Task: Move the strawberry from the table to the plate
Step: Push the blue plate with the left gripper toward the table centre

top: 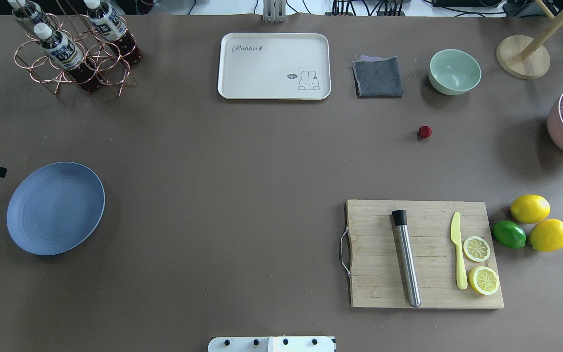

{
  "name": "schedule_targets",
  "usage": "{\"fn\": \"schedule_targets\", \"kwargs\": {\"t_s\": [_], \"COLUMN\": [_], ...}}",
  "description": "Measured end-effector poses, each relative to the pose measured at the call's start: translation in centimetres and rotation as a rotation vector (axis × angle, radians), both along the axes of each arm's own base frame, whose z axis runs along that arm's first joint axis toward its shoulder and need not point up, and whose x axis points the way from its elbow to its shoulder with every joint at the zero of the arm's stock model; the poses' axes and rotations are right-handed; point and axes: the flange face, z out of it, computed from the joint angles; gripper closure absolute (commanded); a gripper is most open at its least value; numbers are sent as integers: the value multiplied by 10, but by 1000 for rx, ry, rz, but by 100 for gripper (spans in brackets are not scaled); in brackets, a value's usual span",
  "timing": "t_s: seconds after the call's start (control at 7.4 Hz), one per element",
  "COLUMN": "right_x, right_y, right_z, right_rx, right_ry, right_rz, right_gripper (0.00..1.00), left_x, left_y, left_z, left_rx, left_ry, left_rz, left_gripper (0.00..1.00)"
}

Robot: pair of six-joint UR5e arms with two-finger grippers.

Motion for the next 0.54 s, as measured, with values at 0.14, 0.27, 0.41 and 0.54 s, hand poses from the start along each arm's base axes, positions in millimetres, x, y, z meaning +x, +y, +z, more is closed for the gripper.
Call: {"fn": "schedule_targets", "kwargs": {"t_s": [0.14, 0.27, 0.41, 0.54], "right_x": [0, 0, 0, -1], "right_y": [0, -1, -2, -3], "right_z": [-1, -2, -3, -4], "right_rx": [1, 2, 4, 5], "right_ry": [-1, -1, -1, -1], "right_rz": [1, 1, 2, 2], "right_gripper": [0, 0, 0, 0], "left_x": [15, 24, 31, 39], "left_y": [0, 3, 8, 15], "left_z": [-2, -2, -2, -2], "left_rx": [-2, 9, 22, 35], "left_ry": [8, 15, 20, 28], "left_rz": [0, 1, 11, 31], "left_gripper": [16, 19, 24, 27]}}
